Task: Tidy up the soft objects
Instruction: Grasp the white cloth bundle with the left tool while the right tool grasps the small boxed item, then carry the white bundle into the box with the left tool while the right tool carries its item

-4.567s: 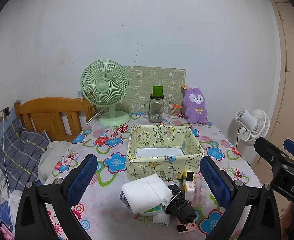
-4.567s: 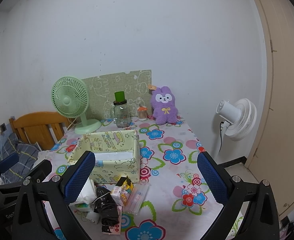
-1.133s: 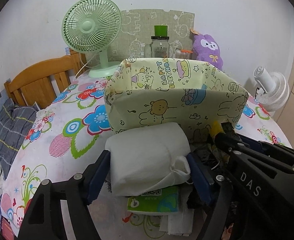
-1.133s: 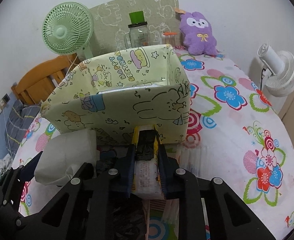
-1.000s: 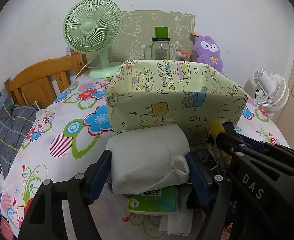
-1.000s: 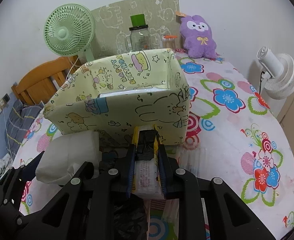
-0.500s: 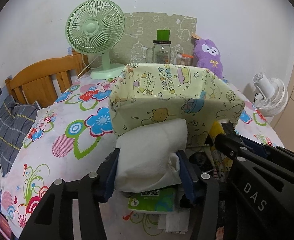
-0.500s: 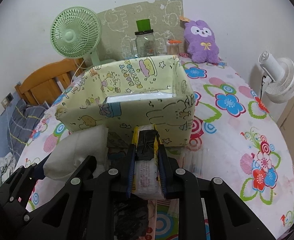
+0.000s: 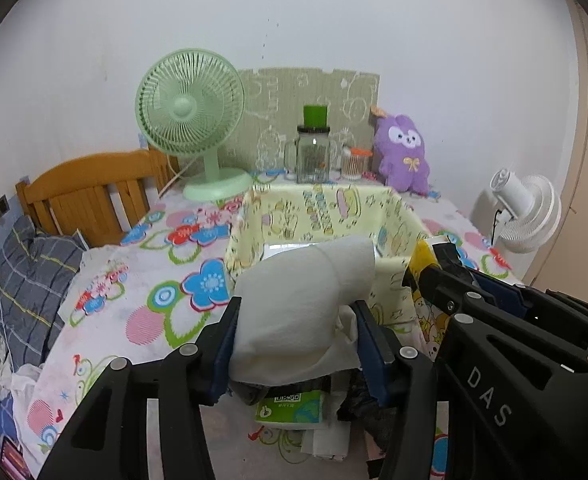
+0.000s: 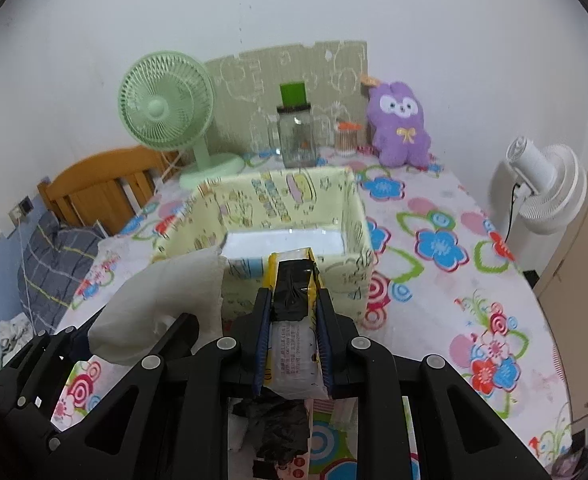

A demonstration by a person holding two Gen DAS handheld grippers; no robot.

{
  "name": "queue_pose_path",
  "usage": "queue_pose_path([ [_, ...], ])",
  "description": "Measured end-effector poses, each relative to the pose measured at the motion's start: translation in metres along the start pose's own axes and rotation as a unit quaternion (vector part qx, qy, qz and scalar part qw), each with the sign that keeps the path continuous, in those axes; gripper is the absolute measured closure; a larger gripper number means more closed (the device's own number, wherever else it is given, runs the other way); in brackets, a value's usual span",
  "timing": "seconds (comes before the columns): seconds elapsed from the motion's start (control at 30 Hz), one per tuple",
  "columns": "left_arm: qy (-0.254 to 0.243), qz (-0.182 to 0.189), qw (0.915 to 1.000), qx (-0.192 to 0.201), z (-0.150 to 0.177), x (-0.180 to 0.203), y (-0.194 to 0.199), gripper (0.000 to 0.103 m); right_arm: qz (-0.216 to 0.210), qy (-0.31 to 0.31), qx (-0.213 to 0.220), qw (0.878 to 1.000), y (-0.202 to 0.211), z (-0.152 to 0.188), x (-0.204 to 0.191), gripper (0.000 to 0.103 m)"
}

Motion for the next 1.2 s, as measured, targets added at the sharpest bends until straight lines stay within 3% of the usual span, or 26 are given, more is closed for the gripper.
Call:
queue_pose_path([
  [0.6,-0.01,0.012,0.9994,0.031,-0.033,0.016,0.037,0.048,0.014,0.003,0.049,0.999,0.053,-0.029,0.007,0.079],
  [1.2,-0.007,0.02,0.9994,0.028,-0.05,0.008,0.015,0.048,0.023,0.009,0.057,0.998,0.038,-0.051,0.005,0.079],
])
Point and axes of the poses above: each gripper's, at about its wrist camera, not at the fingertips, and y roughly against the way its jaws point, x to its right, z to its underside, the point moved 7 cm from there along -y, roughly the way its jaws point, and after that the axes turned 11 degrees about z, right-handed, at the moved point
